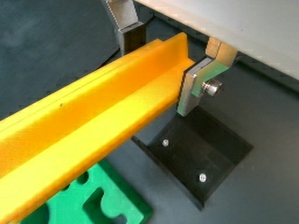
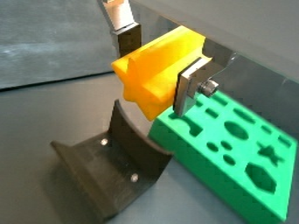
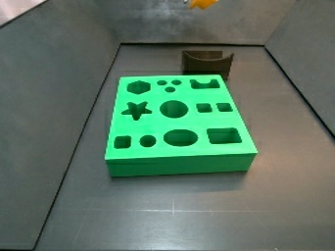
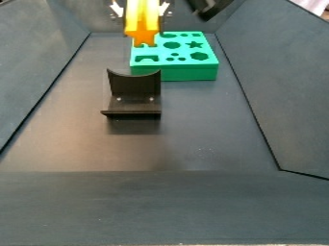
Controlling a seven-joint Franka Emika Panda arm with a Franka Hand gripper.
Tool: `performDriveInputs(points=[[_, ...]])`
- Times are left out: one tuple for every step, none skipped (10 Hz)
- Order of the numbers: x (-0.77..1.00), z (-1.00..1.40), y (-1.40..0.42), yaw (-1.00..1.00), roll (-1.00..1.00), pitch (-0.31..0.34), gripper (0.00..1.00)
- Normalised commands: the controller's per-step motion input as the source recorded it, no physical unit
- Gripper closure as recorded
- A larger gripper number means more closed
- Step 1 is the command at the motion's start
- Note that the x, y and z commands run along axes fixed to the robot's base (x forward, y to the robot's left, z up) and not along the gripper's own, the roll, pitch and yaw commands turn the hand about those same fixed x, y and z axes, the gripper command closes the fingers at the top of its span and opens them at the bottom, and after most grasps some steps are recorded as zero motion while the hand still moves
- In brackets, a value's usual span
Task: Pick up the star object. Move up. Place the star object on the fixture. Regrasp the star object. Move to above the board. Insert the star object.
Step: Place the star object on the fixture.
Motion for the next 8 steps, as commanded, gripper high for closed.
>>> performDriveInputs(points=[[0.39,0.00,0.07,-0.14,-0.48,0.111,1.00],[0.26,0.00,0.04,-0.12,-0.28,0.089,1.00],[0.17,0.00,0.04,-0.11,-0.21,0.075,1.00],[0.11,-1.00,0.06,-0.12,-1.00,-0.042,1.00],[0.10,-1.00,0.07,-0.12,-1.00,-0.067,1.00],[0.11,-1.00,0.07,-0.11,-1.00,-0.062,1.00],[0.12,-1.00,0.07,-0.10,-1.00,-0.040,1.00],[0.13,-1.00,0.08,-0.09,-1.00,-0.020,1.00]])
